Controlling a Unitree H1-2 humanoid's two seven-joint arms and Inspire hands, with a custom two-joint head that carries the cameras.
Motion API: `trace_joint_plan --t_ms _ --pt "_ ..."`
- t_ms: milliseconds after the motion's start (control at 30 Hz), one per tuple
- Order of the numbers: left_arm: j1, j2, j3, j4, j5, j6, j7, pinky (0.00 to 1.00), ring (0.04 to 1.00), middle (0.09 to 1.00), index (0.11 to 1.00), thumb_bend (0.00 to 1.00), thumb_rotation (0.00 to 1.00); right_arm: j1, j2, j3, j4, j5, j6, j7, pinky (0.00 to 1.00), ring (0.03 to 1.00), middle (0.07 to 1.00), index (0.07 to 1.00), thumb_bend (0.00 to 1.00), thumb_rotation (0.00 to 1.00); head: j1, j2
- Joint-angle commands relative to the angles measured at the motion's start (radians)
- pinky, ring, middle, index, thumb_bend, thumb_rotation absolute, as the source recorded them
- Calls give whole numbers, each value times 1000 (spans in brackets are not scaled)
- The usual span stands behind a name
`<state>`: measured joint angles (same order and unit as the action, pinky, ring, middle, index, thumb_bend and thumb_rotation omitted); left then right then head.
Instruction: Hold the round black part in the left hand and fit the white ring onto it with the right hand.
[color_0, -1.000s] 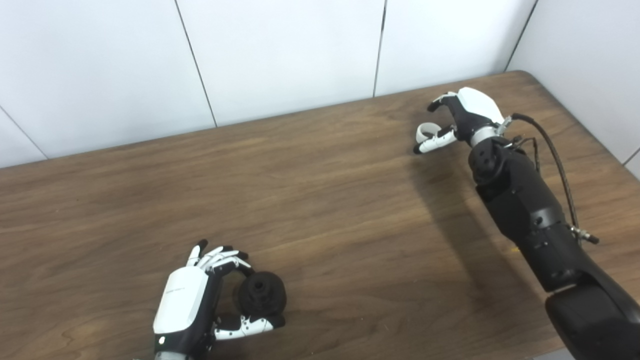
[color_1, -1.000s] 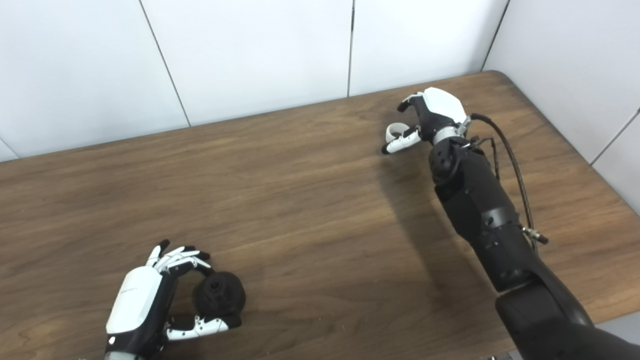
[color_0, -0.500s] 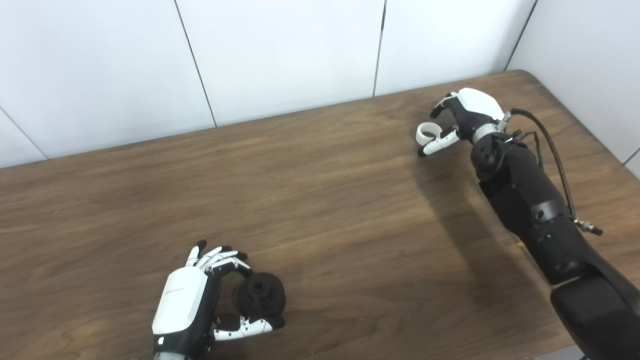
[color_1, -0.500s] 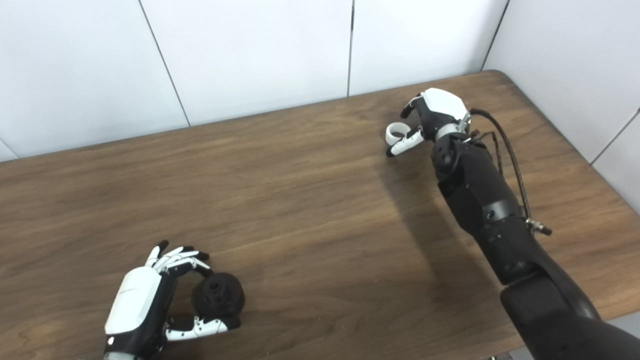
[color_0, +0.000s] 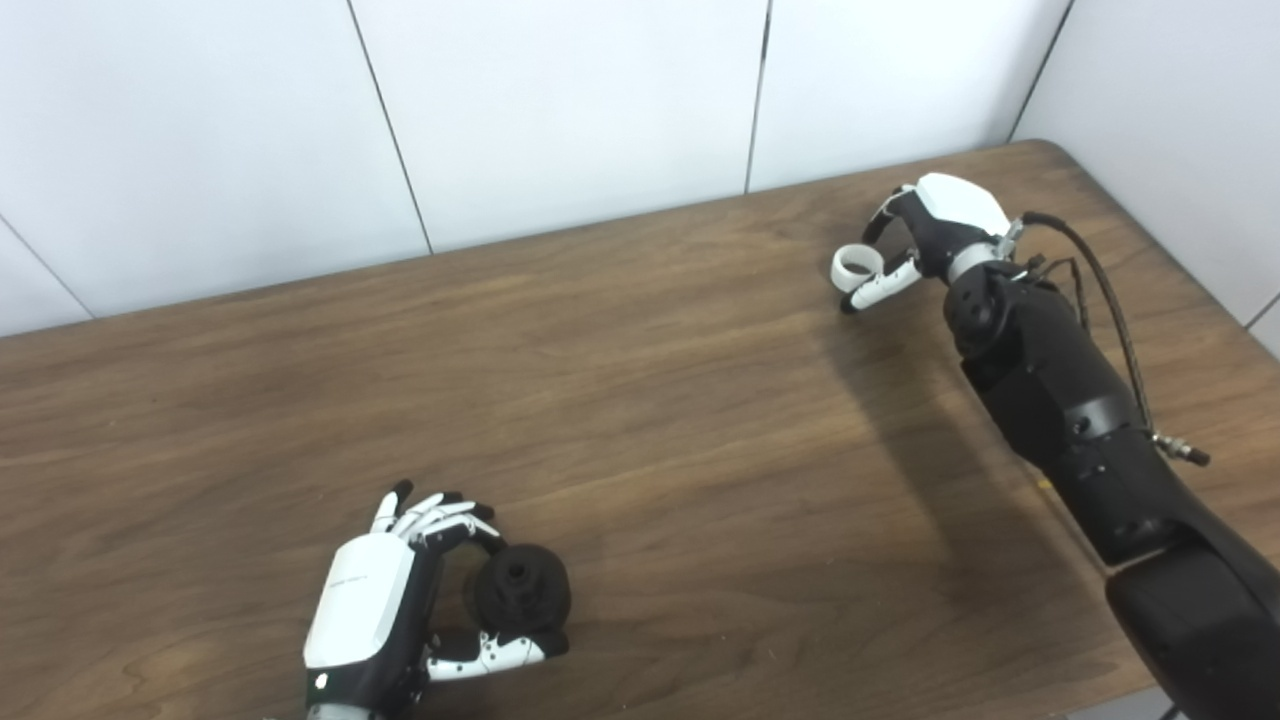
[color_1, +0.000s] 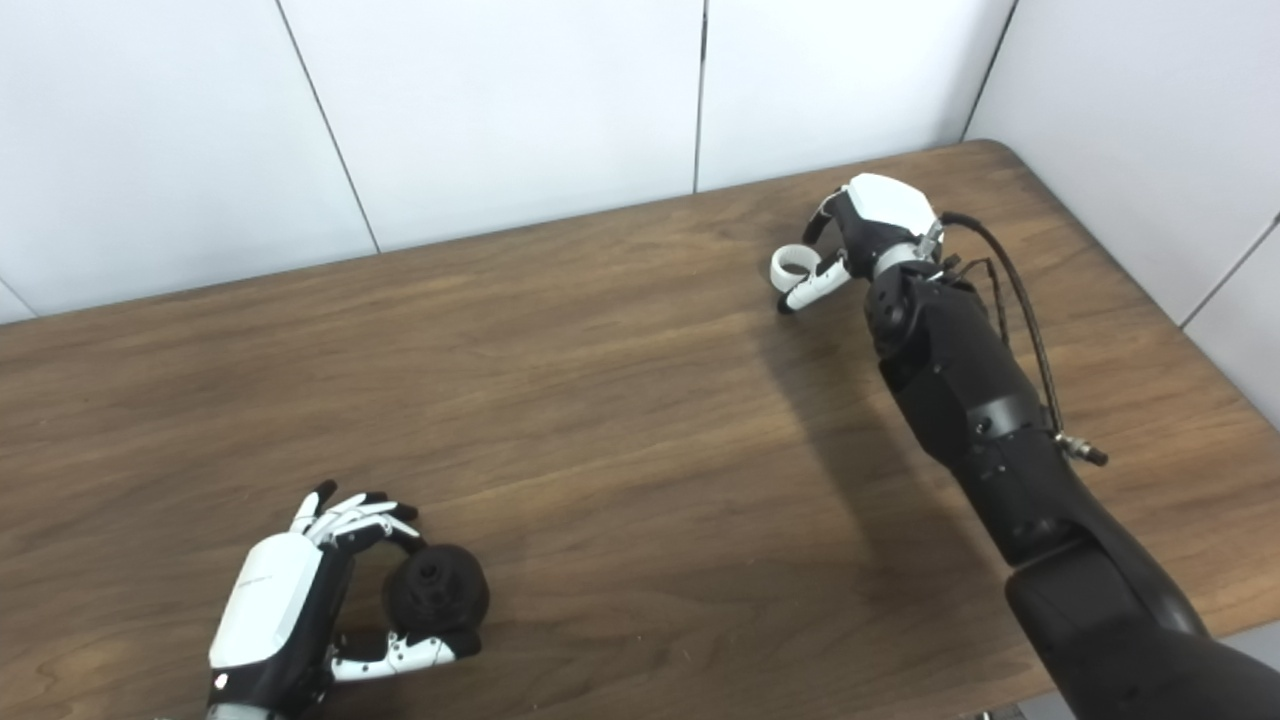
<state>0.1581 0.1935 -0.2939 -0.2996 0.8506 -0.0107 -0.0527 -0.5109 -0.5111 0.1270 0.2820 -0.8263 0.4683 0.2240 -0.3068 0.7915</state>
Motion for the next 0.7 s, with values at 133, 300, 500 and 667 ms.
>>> trace_joint_plan --t_ms 133,300,500,667 --pt "3 5 6 -26 10 3 0 1000 851 754 484 522 48 -54 -40 4 -33 1 -4 -21 1000 1000 924 643 809 245 0 2" --pt "2 3 4 -26 17 2 3 1000 849 752 484 522 48 -56 -43 9 -36 2 -6 -16 1000 1000 924 639 804 243 4 2" --pt "1 4 6 -22 14 -3 6 1000 855 758 484 523 48 -56 -45 15 -32 4 -5 -19 1000 999 919 635 812 239 3 1" --pt "2 2 7 -21 12 -4 9 1000 855 759 484 522 48 -58 -49 23 -30 10 -4 -21 1000 998 918 633 810 233 3 1"
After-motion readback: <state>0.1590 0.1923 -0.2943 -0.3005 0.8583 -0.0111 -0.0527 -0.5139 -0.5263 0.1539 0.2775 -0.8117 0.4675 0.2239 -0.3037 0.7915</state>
